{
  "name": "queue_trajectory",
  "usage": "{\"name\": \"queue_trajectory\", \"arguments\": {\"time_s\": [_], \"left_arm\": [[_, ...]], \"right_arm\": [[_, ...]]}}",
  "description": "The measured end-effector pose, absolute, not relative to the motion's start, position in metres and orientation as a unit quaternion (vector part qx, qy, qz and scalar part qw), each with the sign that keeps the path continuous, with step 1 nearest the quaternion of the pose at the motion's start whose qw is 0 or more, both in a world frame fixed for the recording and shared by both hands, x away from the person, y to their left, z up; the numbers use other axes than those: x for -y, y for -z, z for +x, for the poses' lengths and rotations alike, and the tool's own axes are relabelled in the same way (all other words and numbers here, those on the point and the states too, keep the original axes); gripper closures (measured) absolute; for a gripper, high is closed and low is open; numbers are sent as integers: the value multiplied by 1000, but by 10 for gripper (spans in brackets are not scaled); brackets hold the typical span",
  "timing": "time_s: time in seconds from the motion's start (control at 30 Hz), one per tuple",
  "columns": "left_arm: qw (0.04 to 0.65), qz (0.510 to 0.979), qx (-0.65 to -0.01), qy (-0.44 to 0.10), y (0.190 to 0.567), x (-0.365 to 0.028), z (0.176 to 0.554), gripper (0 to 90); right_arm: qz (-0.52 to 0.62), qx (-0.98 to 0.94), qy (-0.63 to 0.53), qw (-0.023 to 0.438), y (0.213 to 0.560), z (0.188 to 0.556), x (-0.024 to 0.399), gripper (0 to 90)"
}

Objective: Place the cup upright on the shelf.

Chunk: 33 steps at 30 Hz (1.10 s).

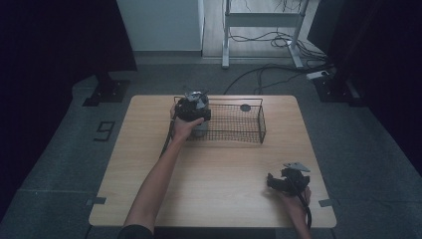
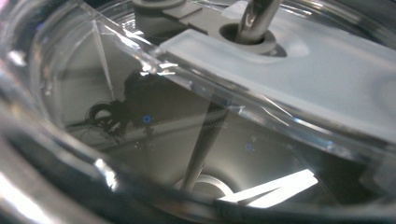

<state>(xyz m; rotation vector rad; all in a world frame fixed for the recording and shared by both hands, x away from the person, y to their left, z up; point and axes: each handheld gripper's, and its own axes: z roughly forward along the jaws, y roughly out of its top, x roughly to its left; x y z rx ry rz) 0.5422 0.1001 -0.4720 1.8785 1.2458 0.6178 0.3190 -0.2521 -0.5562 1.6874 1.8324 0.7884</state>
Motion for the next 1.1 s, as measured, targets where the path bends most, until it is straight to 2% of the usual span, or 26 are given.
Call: {"name": "queue_trajectory", "arguments": {"time_s": [0.6, 0.77, 1.1], "left_arm": [[387, 742, -486, -252, 473, -102, 532, 31], [412, 731, -471, -271, 454, -103, 524, 15], [432, 725, -461, -274, 433, -113, 510, 14]], "right_arm": [[623, -677, -291, 262, 556, 319, 252, 22], [623, -677, -291, 261, 556, 319, 252, 22], [623, -677, -291, 262, 556, 319, 252, 22]]}}
